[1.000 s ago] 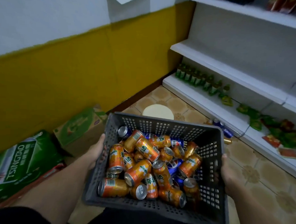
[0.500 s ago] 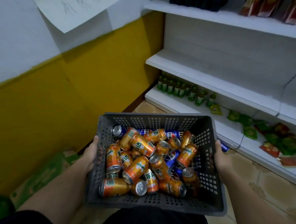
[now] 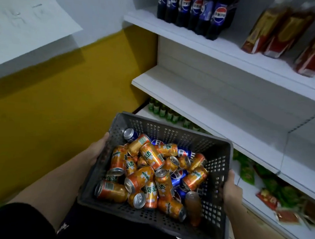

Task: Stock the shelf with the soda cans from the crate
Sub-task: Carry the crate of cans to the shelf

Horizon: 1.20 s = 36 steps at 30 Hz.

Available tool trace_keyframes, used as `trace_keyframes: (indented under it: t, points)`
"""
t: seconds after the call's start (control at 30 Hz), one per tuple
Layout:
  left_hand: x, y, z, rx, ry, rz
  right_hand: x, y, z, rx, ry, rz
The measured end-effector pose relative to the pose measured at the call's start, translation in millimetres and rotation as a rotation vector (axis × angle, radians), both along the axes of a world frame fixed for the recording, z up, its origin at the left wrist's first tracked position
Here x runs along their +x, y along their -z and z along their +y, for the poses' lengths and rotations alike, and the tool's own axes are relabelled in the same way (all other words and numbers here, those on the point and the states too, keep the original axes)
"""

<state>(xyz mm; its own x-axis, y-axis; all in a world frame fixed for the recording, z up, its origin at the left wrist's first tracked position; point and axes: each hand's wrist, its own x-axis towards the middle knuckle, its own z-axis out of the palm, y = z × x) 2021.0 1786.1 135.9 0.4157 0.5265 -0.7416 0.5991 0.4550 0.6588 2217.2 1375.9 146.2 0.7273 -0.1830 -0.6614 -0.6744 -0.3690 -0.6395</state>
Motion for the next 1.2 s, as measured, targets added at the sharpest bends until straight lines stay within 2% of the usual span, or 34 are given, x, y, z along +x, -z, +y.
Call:
trace_keyframes:
  t: [0.2, 0.37, 0.43, 0.5, 0.6, 0.67, 0.83, 0.97, 1.07, 1.1, 1.2]
  points:
    - [70, 4, -18, -0.037, 0.072, 0.103, 40, -3, -9, -0.062, 0.058, 0.08]
    - [116, 29, 1, -0.029, 0.151, 0.065, 48, 13, -8, -0.091, 0.16, 0.145]
    - [132, 46, 17, -0.08, 0.19, 0.086, 63, 82, -32, -0.127, 0.163, 0.142]
    - [150, 50, 29, -0.129, 0.227, 0.076, 74, 114, -37, -0.154, 0.208, 0.133]
    - [179, 51, 40, -0.14, 0.27, 0.065, 71, 49, 17, -0.161, 0.235, 0.066]
    - [198, 62, 56, -0.156, 0.334, 0.034, 75, 34, 46, -0.154, 0.251, 0.042]
    - [239, 82, 131, -0.18, 0.453, 0.074, 81, 67, 104, -0.191, 0.355, 0.051]
    - [275, 101, 194, -0.227, 0.545, 0.109, 83, 54, 182, -0.201, 0.477, 0.103]
    - [299, 100, 228, -0.196, 0.575, 0.192, 86, 72, 215, -0.252, 0.514, 0.123]
    - [305, 109, 239, -0.166, 0.568, 0.208, 87, 80, 224, -0.245, 0.513, 0.123]
    - [308, 181, 275, -0.091, 0.496, 0.203, 94, 114, 241, -0.2, 0.543, 0.148]
